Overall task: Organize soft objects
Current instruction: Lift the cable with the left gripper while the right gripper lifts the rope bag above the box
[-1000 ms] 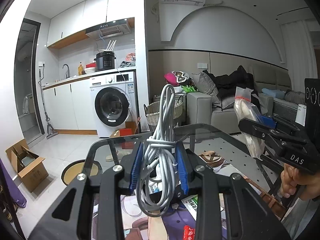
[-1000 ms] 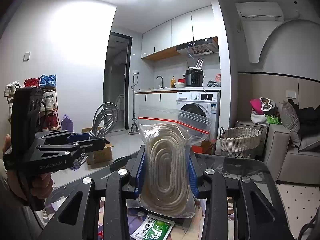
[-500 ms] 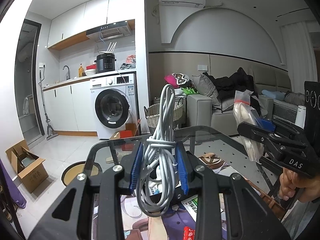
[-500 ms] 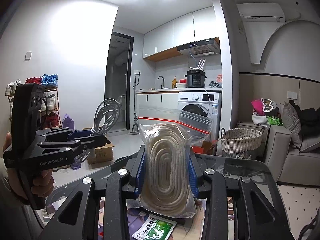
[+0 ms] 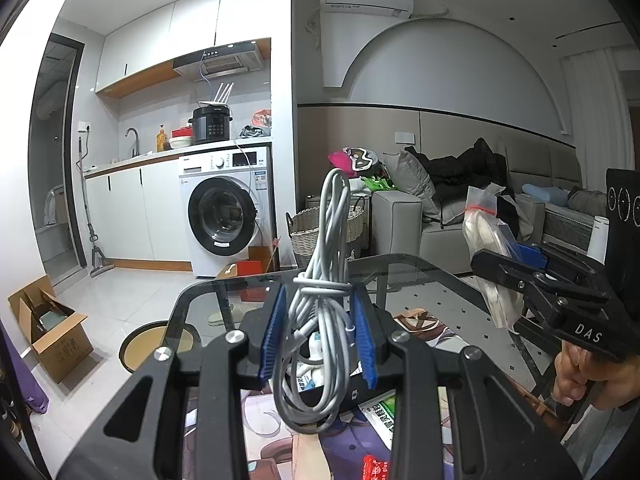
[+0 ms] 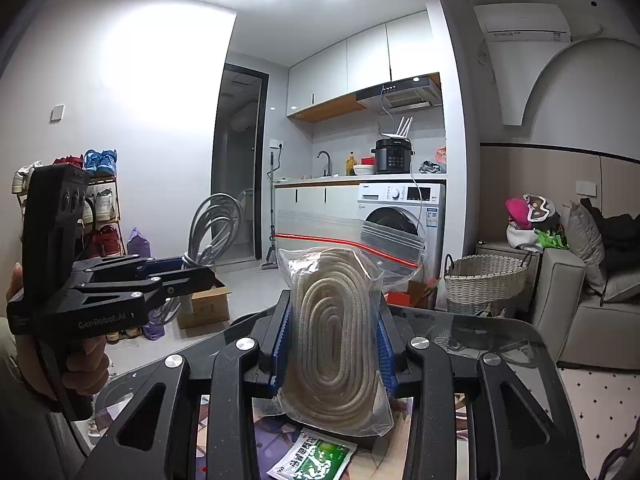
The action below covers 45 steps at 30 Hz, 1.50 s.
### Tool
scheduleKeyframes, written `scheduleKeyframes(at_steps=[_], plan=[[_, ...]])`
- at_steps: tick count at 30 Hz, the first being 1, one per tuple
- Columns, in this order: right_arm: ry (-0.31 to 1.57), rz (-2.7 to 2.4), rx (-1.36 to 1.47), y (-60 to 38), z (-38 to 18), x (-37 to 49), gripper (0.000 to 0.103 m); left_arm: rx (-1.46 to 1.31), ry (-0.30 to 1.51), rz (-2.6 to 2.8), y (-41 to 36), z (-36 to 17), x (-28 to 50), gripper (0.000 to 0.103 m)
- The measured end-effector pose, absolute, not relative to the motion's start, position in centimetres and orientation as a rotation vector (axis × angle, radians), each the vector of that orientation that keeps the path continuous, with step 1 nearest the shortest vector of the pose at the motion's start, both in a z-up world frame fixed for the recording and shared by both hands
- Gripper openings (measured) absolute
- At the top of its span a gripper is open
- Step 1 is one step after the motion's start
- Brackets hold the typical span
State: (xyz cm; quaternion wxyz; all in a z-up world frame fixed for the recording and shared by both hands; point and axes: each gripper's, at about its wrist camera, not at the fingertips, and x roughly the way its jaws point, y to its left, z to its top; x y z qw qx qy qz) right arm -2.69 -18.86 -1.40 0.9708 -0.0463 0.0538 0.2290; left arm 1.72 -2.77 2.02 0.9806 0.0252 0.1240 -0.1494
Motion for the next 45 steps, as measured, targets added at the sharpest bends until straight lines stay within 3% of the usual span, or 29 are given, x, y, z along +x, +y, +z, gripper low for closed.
scheduleKeyframes(at_steps=[31, 45], plan=[[0.114, 0.467, -0.07, -18.0, -1.1, -2.0, 0.036, 0.003, 0.247, -0.294, -2.6, 2.3, 3.6, 0.032], [0.094, 0.412, -0.039, -16.2, 0.1, 1.4, 0.036, -0.076, 0.239, -0.262, -2.6, 3.2, 9.2, 0.032]])
